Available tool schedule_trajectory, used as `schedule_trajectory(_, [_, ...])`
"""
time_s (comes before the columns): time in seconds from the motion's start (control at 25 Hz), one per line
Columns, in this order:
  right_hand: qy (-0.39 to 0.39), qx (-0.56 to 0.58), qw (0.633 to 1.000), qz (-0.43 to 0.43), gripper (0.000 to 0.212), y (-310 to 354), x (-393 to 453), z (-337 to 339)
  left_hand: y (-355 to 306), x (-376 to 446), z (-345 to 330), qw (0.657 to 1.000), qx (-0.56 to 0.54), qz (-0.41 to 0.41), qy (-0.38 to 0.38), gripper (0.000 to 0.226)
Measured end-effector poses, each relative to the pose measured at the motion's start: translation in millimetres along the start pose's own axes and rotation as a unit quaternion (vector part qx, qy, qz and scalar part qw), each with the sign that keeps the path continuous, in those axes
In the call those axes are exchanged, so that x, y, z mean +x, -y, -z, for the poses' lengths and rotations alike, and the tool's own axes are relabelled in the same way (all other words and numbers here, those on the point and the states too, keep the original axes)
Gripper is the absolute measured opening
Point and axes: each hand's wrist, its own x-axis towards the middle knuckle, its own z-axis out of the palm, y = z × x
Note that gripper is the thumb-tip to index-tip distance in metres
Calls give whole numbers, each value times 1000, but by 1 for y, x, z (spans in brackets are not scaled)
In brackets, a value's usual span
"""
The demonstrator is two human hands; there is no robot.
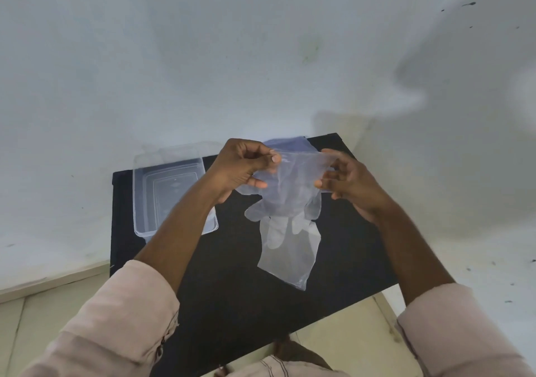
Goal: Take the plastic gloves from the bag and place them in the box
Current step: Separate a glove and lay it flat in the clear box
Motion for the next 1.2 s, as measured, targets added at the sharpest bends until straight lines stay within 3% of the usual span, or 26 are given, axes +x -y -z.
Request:
schedule_trajectory(0.12, [-19, 91, 996, 8, 19, -3, 17, -10, 1, -1, 6, 1000, 15, 9, -15, 8])
schedule_trajectory(0.16, [-32, 93, 995, 9, 11, -2, 22, -11, 1, 0, 8, 999, 20, 12, -25, 9])
schedule_trajectory(0.52, [11, 92, 994, 50, 15, 2, 64, -1, -1, 13, 2, 993, 4, 43, -112, 4])
schedule_trajectory(0.88, [60, 127, 989, 45, 12, -9, 97, 7, 16, 30, -25, 977, -13, 74, -200, 18])
schedule_trajectory(1.2, [102, 138, 985, 22, 17, 10, 123, -37, 20, 22, 20, 967, -50, 79, -237, 27])
